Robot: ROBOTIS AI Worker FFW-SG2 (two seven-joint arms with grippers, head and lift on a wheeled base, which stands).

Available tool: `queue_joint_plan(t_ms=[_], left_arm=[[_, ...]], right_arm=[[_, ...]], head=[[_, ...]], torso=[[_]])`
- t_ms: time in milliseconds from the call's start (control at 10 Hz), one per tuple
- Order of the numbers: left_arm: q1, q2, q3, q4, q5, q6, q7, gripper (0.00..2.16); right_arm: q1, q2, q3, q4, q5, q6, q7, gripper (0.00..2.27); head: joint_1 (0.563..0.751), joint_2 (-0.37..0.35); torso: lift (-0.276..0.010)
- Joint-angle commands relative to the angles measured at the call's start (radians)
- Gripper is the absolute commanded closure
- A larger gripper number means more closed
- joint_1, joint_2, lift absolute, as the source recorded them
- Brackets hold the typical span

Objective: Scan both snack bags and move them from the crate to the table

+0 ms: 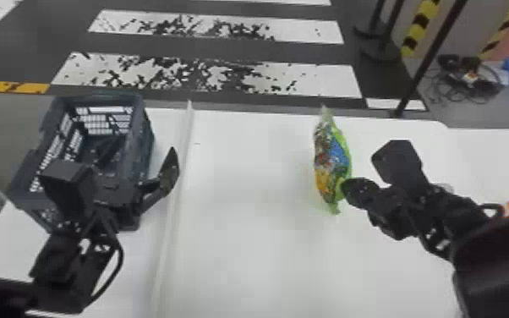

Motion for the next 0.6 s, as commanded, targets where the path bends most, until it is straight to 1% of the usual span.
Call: queue_joint_plan(t_ms=[0,100,200,300,400,500], left_arm=[[0.001,0.002,0.001,0.0,0.001,0.0,0.0,0.09],[0.001,0.002,0.001,0.0,0.001,0.0,0.0,0.09],[-0.001,0.003,0.001,0.0,0.001,0.0,0.0,0.09],[-0.002,0.005,0.003,0.003,0.001,0.0,0.001,0.09],[-0.004,0.005,0.001,0.006,0.001,0.0,0.0,0.09],[-0.004,0.005,0.001,0.006,0.002,0.0,0.0,0.09]], right_arm=[[-0.022,-0.025,0.11,0.003,0.097,0.011,0.018,2.25],[-0.023,-0.028,0.16,0.015,0.126,0.011,0.019,2.25],[-0.014,-0.039,0.202,0.026,0.131,0.002,0.018,2.25],[0.011,-0.048,0.225,0.025,0.123,-0.007,0.018,1.89],[0.034,-0.05,0.229,0.02,0.097,-0.01,0.018,0.78],[0.049,-0.05,0.234,0.015,0.081,-0.004,0.018,0.0]], head=[[0.695,-0.004],[0.695,0.02],[0.695,0.039],[0.695,0.06],[0.695,0.071],[0.695,0.088]], torso=[[-0.088],[-0.088],[-0.088],[-0.088],[-0.088],[-0.088]])
